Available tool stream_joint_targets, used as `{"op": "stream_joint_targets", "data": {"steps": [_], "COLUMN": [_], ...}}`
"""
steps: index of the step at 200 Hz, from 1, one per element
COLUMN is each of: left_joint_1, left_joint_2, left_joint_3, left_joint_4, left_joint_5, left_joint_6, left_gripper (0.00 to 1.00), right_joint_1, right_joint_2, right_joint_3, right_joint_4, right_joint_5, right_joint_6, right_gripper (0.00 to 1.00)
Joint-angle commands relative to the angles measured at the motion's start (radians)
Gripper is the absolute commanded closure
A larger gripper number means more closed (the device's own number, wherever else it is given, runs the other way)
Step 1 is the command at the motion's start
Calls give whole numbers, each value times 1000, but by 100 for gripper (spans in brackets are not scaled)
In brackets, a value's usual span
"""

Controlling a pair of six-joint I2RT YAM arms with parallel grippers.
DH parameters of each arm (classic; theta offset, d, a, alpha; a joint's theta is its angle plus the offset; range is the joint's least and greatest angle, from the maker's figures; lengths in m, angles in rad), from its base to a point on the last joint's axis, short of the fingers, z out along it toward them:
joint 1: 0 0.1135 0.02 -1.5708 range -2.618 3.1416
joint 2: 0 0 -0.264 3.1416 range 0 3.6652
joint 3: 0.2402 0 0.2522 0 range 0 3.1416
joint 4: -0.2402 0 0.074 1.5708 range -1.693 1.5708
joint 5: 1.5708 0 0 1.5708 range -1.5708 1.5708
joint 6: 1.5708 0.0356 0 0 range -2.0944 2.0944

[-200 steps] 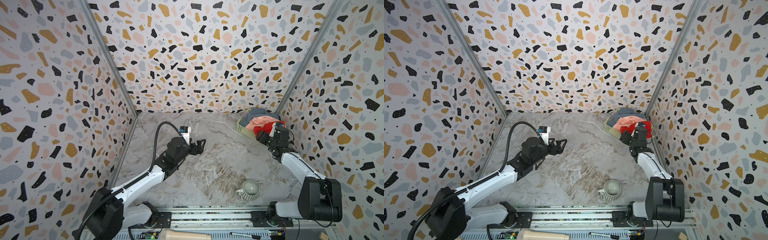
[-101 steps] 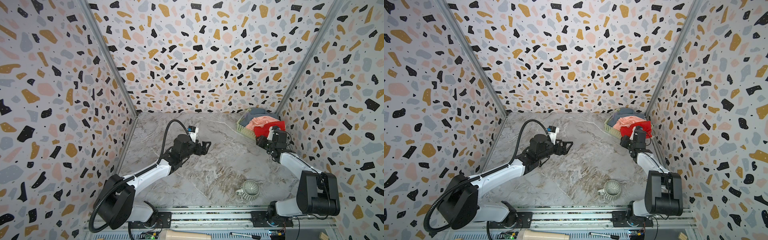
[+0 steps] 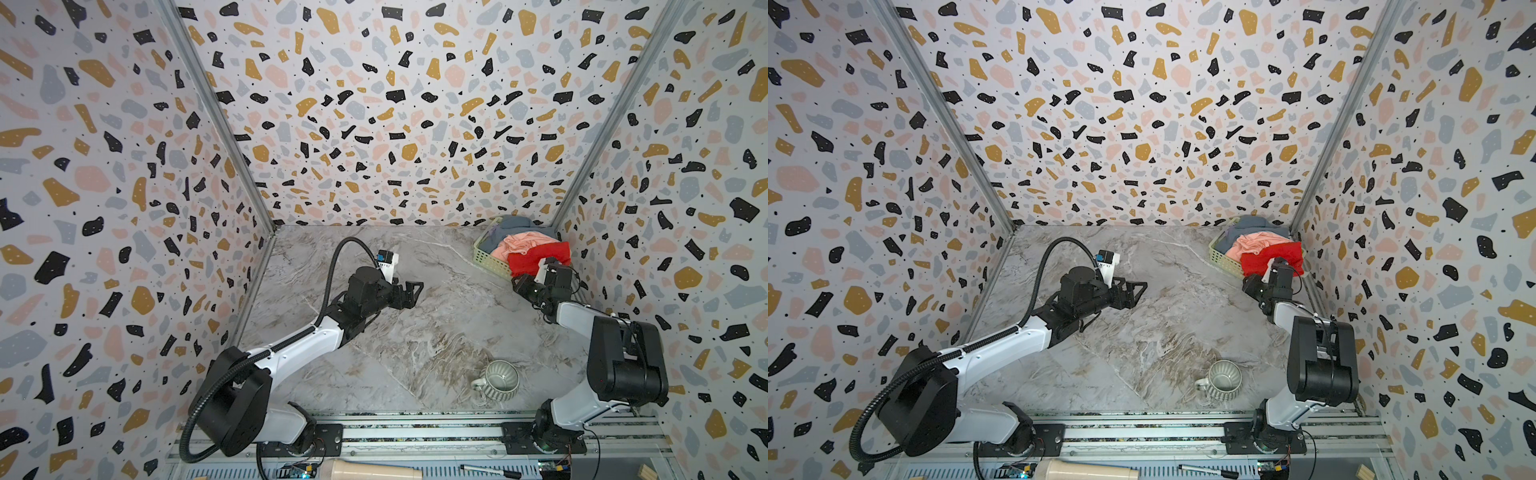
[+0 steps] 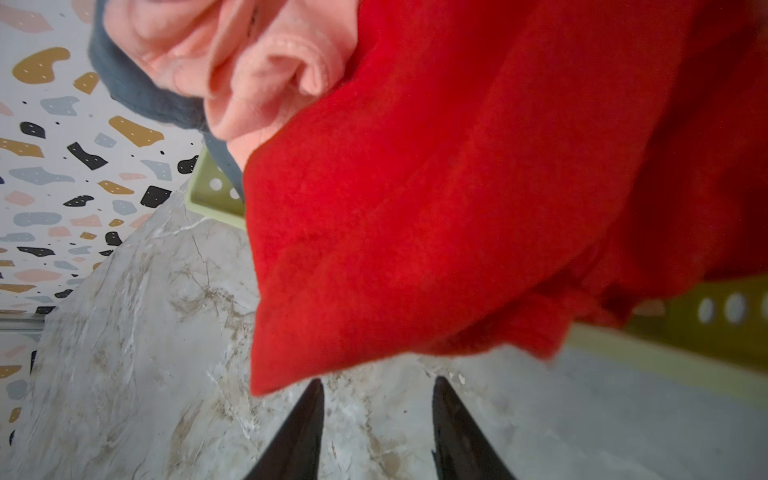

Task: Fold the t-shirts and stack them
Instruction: 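Lower the right gripper into the basket and grasp the red t-shirt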

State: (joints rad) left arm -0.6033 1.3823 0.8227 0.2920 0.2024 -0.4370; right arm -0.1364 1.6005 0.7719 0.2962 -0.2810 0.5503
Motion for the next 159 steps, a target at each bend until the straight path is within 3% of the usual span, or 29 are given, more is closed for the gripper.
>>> {"op": "stream_joint_targets", "data": {"steps": [1,90,159], "left_joint_1": [-4,-4,-4], "left_joint_2": [11,14,28], "left_joint_3": [40,41,40], "left_joint_4": [28,30,57], "left_joint_5": [12,7,33], "left_joint_6": [13,8,-14], "left_gripper": [8,8,8], "right_joint_1": [-15,-49,-63], "right_joint_2": [25,82,108], "right_joint_3": [4,-86,-117], "right_joint_4": [89,461,610], "right_joint_5": [-15,-126,-187], "right_joint_6": [43,215,301], "right_gripper": [58,60,61]}}
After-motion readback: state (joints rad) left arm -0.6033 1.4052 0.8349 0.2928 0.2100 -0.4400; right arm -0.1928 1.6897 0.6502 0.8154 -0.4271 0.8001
